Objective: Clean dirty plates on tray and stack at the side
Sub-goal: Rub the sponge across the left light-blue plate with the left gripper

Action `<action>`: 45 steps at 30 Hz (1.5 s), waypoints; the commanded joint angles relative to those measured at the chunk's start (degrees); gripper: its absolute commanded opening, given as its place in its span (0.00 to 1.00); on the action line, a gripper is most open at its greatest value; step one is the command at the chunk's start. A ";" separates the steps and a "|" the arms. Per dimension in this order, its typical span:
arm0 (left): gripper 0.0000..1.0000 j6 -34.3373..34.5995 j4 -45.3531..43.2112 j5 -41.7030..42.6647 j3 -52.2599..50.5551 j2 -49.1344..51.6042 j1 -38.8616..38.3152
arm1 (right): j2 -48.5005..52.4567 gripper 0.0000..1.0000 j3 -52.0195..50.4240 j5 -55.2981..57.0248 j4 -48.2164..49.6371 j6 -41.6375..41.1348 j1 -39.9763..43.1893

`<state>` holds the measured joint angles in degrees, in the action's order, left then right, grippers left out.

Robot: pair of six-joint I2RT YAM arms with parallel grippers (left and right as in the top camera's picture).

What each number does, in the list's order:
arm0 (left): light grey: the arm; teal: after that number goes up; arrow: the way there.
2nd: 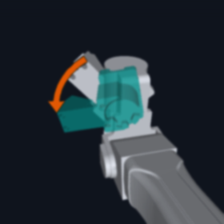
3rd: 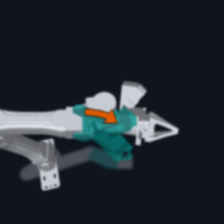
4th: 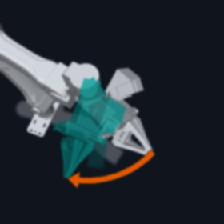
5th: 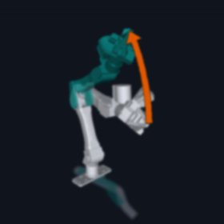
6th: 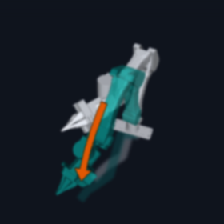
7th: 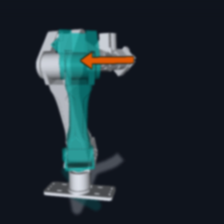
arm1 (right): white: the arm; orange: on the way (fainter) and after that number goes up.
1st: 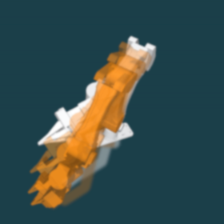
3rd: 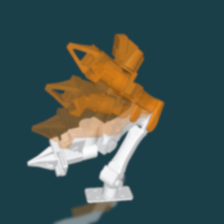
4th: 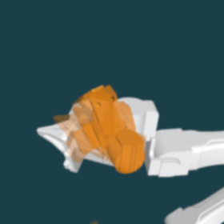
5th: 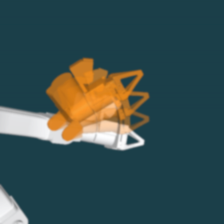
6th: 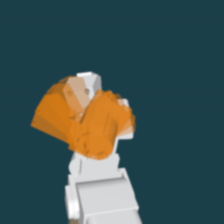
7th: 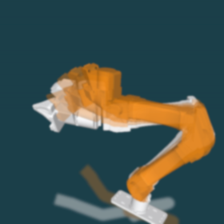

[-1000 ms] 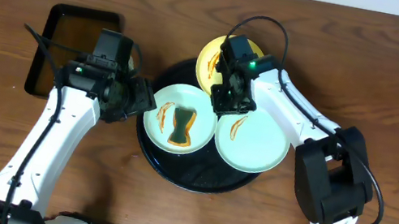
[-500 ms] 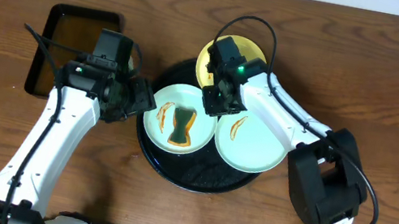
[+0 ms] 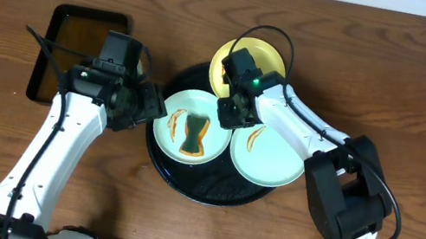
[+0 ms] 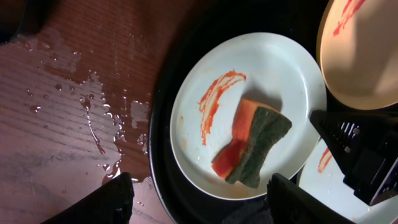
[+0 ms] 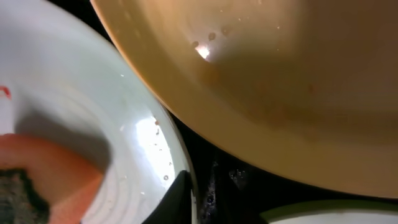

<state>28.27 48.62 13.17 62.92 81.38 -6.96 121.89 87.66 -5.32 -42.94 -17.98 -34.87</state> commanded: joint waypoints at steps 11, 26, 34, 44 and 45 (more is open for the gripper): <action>0.70 -0.74 -0.31 1.16 -0.13 0.26 -1.68 | 1.07 0.18 -2.14 1.03 2.95 -0.44 -1.77; 0.76 -0.74 -1.55 -1.86 -0.94 0.28 -4.66 | 1.42 0.04 -2.21 1.03 2.89 -0.17 -1.70; 0.75 -0.94 -3.85 0.09 -4.26 3.63 -6.45 | 1.42 0.02 -2.21 0.98 2.84 -0.22 -1.53; 0.75 -11.61 -12.31 8.70 -4.37 15.06 -9.51 | 1.42 0.04 -2.21 1.01 2.69 -0.20 -1.53; 0.75 -11.76 -12.74 8.74 -4.37 15.93 -9.51 | 1.42 0.05 -2.21 1.01 2.69 -0.20 -1.53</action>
<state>20.32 36.45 19.92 59.16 95.35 -16.51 121.86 86.08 -4.58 -39.97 -18.26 -36.07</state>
